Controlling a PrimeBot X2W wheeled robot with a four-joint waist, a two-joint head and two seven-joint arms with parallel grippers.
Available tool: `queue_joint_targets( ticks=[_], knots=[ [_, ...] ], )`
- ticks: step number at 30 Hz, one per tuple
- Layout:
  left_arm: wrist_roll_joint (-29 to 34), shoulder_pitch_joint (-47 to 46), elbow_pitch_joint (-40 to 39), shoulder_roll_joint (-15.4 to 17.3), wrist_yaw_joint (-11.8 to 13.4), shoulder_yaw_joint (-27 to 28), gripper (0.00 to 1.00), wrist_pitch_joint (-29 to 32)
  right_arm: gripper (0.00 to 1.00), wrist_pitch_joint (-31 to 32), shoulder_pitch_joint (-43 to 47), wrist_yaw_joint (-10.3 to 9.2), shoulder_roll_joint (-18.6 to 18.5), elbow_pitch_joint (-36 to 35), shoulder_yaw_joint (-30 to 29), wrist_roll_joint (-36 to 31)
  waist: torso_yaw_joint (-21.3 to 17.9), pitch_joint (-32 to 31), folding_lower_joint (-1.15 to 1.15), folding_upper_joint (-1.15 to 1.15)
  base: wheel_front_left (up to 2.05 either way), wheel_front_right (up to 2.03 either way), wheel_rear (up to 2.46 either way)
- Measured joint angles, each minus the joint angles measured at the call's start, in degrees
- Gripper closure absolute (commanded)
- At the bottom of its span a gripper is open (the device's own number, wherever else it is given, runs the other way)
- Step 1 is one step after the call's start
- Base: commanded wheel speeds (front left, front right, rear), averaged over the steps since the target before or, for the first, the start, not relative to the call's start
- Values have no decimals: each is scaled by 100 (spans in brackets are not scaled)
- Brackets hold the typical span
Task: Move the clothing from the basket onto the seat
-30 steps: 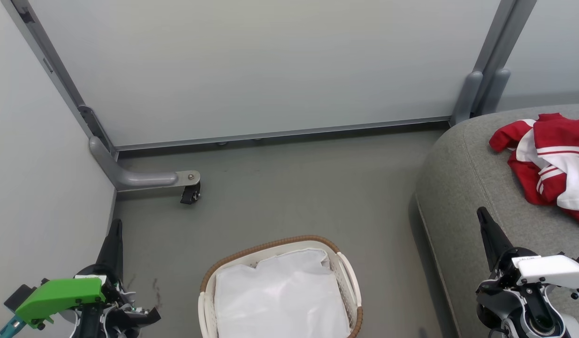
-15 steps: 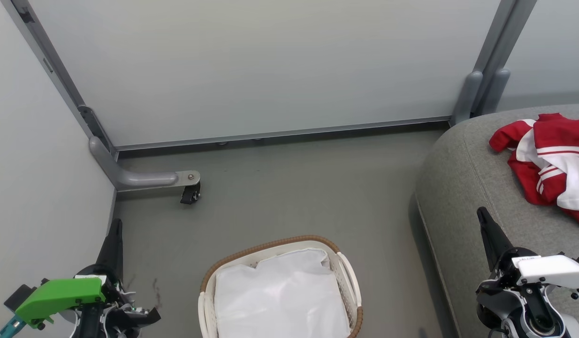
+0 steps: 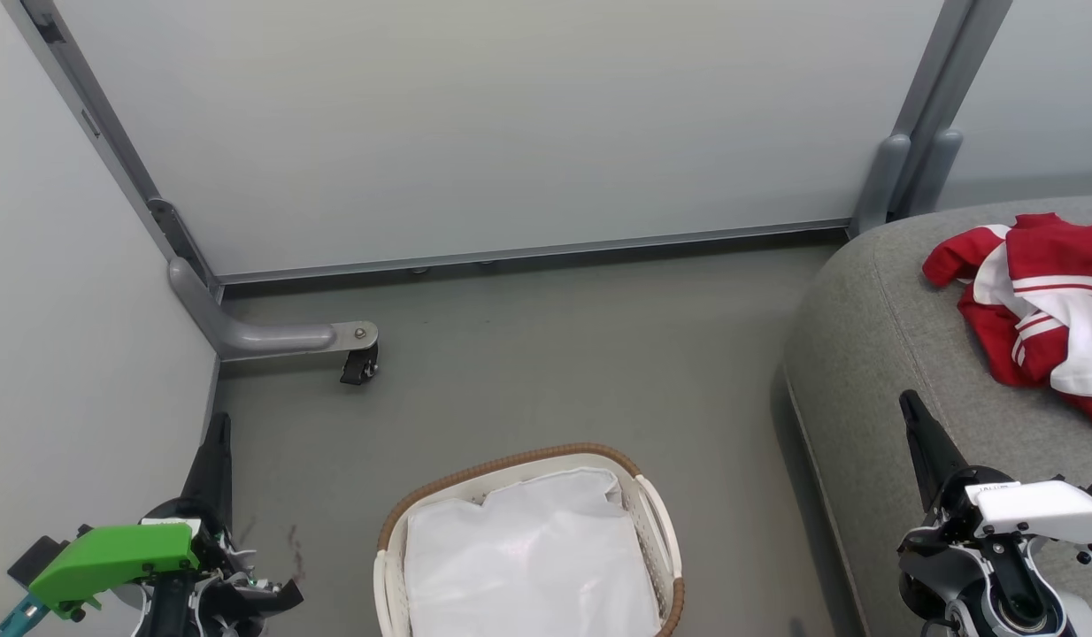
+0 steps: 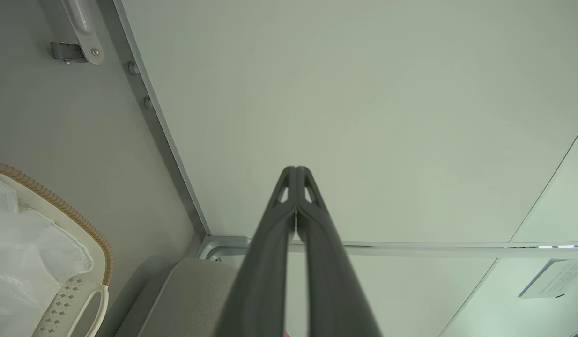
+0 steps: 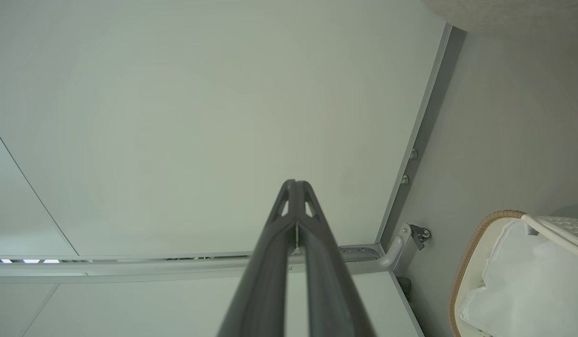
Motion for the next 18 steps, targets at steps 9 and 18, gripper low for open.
queue_joint_targets(
  ticks=[9, 18],
  knots=[
    [0, 0, 2, 0, 0, 0, 100, 0, 100, -1, 0, 0, 0, 0, 0, 0, 0, 0, 0, 0, 0, 0, 0],
    [0, 0, 1, 0, 0, 0, 100, 0, 100, -1, 0, 0, 0, 0, 0, 0, 0, 0, 0, 0, 0, 0, 0]
  ],
)
